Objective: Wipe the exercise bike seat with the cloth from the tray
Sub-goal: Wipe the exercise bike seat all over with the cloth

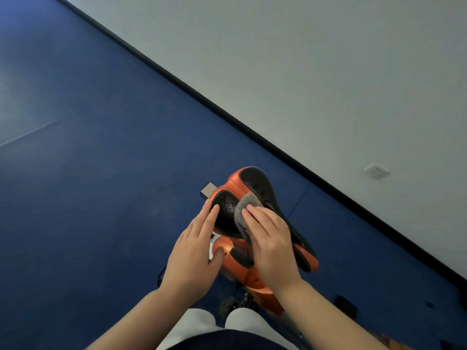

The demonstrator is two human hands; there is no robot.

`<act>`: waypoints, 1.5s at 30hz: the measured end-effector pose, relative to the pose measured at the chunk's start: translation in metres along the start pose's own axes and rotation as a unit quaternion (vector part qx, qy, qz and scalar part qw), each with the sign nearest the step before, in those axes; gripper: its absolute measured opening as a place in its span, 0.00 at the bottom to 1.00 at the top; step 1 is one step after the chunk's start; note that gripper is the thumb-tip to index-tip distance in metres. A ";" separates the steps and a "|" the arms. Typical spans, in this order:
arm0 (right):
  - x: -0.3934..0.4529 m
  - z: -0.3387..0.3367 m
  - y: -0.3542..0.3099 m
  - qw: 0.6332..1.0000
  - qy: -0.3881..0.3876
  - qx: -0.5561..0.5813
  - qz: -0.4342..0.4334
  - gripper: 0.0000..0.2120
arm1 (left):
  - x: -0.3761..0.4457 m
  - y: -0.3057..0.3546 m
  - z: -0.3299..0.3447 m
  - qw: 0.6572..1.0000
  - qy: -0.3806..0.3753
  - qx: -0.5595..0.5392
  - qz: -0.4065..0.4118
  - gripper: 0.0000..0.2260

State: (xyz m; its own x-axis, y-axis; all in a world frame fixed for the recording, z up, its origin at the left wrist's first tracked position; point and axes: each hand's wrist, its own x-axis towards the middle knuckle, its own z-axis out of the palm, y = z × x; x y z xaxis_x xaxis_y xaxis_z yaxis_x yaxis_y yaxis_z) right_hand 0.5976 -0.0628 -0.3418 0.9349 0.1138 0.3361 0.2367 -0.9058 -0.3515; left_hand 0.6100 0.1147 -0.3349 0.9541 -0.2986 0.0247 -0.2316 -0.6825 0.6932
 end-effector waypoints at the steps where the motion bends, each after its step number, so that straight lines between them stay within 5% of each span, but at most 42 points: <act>1: 0.005 0.002 -0.002 1.000 -0.015 0.004 -0.023 0.23 | 0.000 0.000 0.000 1.000 0.002 0.001 0.003 0.36; 45: 0.040 0.006 -0.013 0.996 -0.083 0.006 -0.035 0.23 | 0.001 -0.013 -0.023 0.995 -0.053 -0.036 -0.071 0.28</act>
State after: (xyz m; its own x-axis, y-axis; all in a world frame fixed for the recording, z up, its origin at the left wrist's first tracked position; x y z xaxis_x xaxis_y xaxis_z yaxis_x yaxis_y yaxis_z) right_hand 0.6336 -0.0442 -0.3293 0.9467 0.2438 0.2107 0.3052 -0.8884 -0.3431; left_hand 0.6184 0.1386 -0.3268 0.9498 -0.2740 -0.1508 -0.0783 -0.6749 0.7337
